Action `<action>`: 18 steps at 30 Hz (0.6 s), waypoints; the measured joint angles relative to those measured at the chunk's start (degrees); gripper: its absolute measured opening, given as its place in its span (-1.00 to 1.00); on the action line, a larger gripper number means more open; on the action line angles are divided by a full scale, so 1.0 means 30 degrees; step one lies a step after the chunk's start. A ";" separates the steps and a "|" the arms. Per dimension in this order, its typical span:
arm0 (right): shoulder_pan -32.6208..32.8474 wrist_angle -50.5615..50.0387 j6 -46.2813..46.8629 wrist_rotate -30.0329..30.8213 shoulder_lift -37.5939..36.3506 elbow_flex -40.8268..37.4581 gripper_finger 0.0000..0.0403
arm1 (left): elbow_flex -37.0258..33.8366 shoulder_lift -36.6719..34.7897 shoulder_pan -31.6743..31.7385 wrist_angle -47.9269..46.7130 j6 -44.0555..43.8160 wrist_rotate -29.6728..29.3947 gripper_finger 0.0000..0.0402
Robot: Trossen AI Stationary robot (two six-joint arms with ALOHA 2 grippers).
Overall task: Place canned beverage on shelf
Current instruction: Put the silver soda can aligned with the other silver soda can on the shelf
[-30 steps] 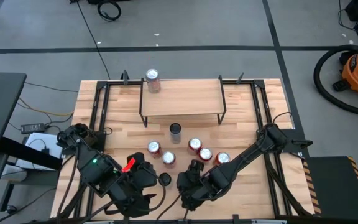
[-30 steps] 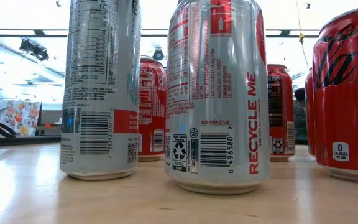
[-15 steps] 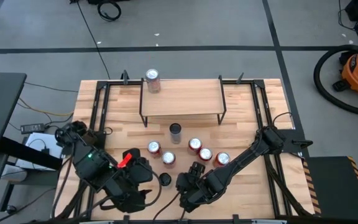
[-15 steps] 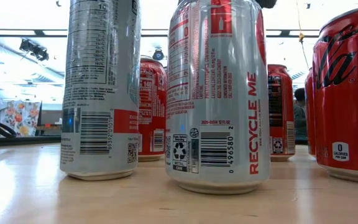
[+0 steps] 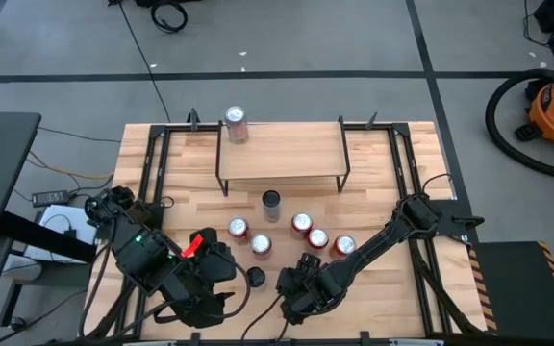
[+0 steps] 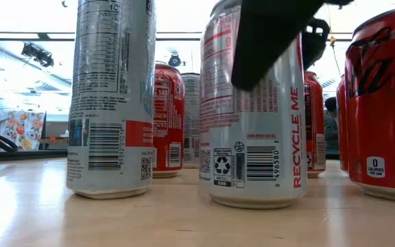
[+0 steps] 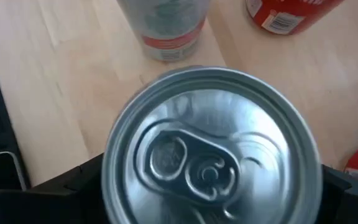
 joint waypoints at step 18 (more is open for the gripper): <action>-0.0776 0.1031 -0.3903 -0.1055 -0.0692 -0.0337 0.54 | 0.0000 0.0000 0.0360 0.0001 0.0412 0.0972 0.57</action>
